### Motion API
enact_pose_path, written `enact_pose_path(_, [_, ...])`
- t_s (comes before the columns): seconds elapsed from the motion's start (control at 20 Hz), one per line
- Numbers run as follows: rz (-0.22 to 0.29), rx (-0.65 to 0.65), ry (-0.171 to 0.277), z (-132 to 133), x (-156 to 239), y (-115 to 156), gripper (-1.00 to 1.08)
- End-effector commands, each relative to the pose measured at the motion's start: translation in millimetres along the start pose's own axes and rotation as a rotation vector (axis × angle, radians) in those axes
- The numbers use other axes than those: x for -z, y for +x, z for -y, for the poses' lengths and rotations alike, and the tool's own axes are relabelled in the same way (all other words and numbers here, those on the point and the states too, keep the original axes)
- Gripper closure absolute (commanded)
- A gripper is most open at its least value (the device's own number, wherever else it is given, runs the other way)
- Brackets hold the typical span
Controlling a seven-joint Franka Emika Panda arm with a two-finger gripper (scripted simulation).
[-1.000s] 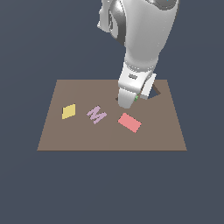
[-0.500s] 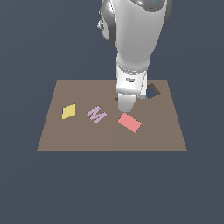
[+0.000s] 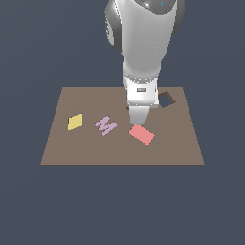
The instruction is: Insert a designated object into the corresponding slot on a board.
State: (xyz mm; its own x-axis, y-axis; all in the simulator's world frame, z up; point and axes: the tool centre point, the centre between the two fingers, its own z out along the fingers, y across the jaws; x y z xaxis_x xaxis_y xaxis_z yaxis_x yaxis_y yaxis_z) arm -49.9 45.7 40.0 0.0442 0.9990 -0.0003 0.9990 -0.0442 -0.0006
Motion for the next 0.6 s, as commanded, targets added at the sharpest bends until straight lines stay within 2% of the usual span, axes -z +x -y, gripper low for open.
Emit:
enact_pose_path(0.0, [0.000, 0.018, 0.000, -1.2, 0.2, -0.9, 1.08])
enact_pose_path(0.55, [0.001, 0.025, 0.000, -2.0, -9.5, -0.9, 1.08])
